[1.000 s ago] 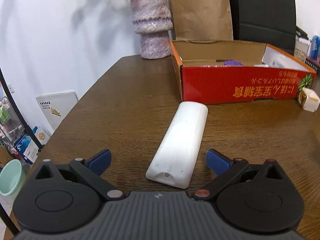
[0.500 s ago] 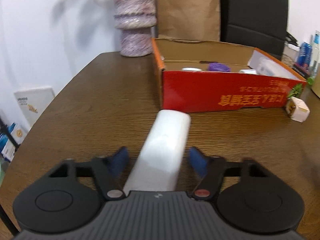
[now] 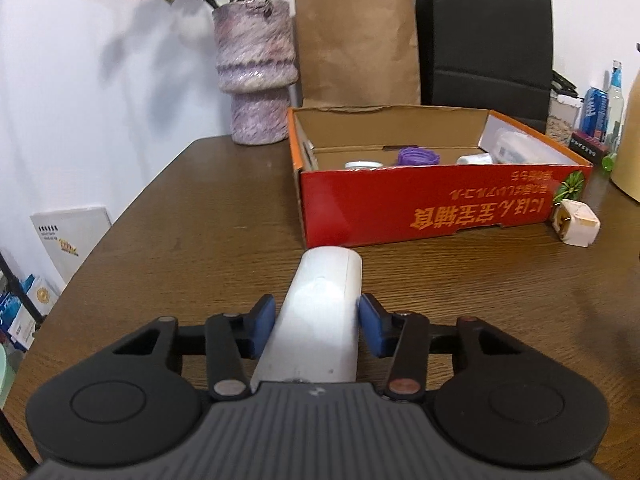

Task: Organize rigid objects
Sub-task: 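Hold the white stick with the left tool while the right tool approaches the white plug adapter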

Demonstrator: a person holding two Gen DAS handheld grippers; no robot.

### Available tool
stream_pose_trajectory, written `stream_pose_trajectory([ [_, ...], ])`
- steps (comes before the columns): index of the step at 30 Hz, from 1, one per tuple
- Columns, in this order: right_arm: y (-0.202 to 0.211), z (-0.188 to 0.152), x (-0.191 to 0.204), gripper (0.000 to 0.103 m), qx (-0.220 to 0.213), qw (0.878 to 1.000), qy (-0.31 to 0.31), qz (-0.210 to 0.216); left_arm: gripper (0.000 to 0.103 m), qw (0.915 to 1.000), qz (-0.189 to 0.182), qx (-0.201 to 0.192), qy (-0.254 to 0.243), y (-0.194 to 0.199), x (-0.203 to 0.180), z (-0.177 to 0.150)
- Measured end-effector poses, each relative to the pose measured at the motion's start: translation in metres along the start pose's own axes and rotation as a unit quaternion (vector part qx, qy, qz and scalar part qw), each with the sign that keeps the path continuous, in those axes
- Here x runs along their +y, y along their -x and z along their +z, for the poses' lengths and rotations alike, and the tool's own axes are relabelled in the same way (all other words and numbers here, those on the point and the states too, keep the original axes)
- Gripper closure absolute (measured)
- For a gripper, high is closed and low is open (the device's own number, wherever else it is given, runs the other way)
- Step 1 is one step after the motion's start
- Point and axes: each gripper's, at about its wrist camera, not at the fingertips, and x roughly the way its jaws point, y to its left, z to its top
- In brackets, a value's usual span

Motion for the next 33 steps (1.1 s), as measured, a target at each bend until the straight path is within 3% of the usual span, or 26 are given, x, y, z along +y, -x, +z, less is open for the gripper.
stream_pose_trajectory([
  [9, 0.000, 0.000, 0.001, 0.000, 0.000, 1.000, 0.001, 0.001, 0.056, 0.9991, -0.029, 0.009, 0.028, 0.008, 0.000, -0.002],
  [17, -0.003, 0.002, 0.011, 0.000, 0.003, 1.000, 0.008, 0.020, 0.056, 0.9988, -0.034, 0.010, 0.033, 0.012, -0.004, -0.002],
  [26, -0.016, 0.003, 0.030, 0.000, 0.041, 0.991, -0.023, 0.122, 0.057, 0.9986, -0.051, 0.008, 0.013, 0.017, -0.019, -0.005],
  [31, -0.031, 0.003, 0.030, 0.001, 0.083, 0.975, -0.101, 0.182, 0.057, 0.9982, -0.059, 0.008, 0.002, 0.019, -0.027, -0.007],
  [33, -0.041, 0.002, 0.029, 0.009, 0.103, 0.963, -0.140, 0.208, 0.057, 0.9981, -0.061, 0.009, 0.000, 0.019, -0.029, -0.008],
])
